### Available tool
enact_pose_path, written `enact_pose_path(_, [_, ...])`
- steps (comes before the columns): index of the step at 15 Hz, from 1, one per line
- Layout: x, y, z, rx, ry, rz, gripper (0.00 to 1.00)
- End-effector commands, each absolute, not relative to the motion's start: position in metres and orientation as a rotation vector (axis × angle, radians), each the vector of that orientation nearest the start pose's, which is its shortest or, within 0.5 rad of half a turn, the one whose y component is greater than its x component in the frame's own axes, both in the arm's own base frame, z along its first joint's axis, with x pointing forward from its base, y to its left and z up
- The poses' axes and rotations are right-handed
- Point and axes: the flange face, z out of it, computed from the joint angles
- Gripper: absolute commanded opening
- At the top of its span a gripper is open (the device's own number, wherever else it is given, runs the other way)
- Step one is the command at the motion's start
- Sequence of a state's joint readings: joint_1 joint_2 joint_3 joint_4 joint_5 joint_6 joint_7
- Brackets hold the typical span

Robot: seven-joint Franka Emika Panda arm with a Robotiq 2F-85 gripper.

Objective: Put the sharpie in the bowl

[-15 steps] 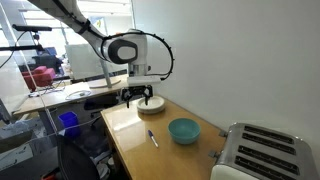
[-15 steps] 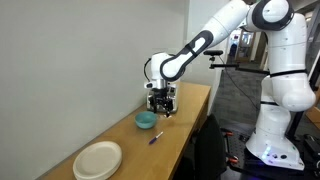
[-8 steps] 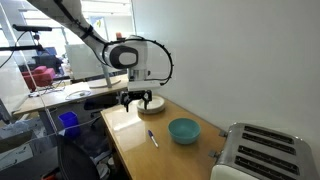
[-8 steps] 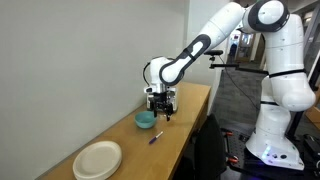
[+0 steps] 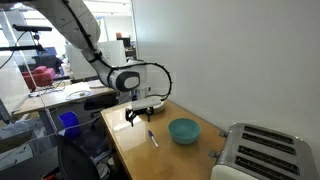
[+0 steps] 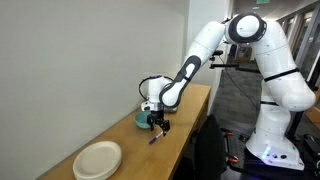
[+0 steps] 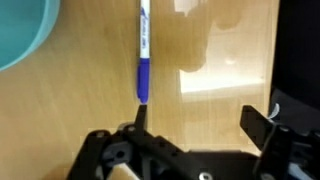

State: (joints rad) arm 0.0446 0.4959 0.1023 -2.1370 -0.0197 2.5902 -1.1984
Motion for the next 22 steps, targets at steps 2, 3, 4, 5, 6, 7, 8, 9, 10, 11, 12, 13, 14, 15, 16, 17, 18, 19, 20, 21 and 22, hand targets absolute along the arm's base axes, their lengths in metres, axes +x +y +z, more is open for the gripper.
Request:
enact_pose_path(2, [0.587,0.087,0.134,-2.481,-1.875,0.011,1.0])
enact_pose_path(3, [0.593,0.087,0.127,-2.488,-1.859,0.023,1.0])
enact_pose_path(4, [0.599,0.086,0.121,-2.493,-1.85,0.027,1.0])
enact_pose_path(5, [0.605,0.086,0.116,-2.499,-1.837,0.029,1.0])
enact_pose_path(6, [0.61,0.085,0.11,-2.5,-1.825,0.03,0.97])
enact_pose_path(7, [0.614,0.085,0.106,-2.503,-1.814,0.031,0.92])
enact_pose_path(8, [0.617,0.083,0.102,-2.504,-1.805,0.03,0.91])
enact_pose_path(9, [0.619,0.083,0.099,-2.504,-1.796,0.03,0.89])
enact_pose_path(10, [0.62,0.082,0.096,-2.511,-1.787,0.03,0.9])
enact_pose_path(11, [0.621,0.08,0.093,-2.515,-1.778,0.029,0.89])
enact_pose_path(12, [0.621,0.079,0.092,-2.521,-1.771,0.034,0.89])
enact_pose_path(13, [0.621,0.077,0.09,-2.524,-1.767,0.034,0.85])
enact_pose_path(14, [0.62,0.075,0.089,-2.526,-1.762,0.035,0.8])
enact_pose_path(15, [0.62,0.074,0.088,-2.533,-1.755,0.038,0.76])
enact_pose_path(16, [0.62,0.071,0.087,-2.533,-1.751,0.037,0.61])
enact_pose_path(17, [0.62,0.07,0.088,-2.537,-1.748,0.035,0.53])
enact_pose_path(18, [0.622,0.069,0.09,-2.538,-1.751,0.029,0.45])
enact_pose_path(19, [0.622,0.069,0.091,-2.539,-1.753,0.026,0.36])
enact_pose_path(20, [0.623,0.068,0.091,-2.54,-1.756,0.025,0.29])
enact_pose_path(21, [0.623,0.068,0.092,-2.54,-1.757,0.026,0.2])
enact_pose_path(22, [0.623,0.068,0.093,-2.54,-1.759,0.026,0.14])
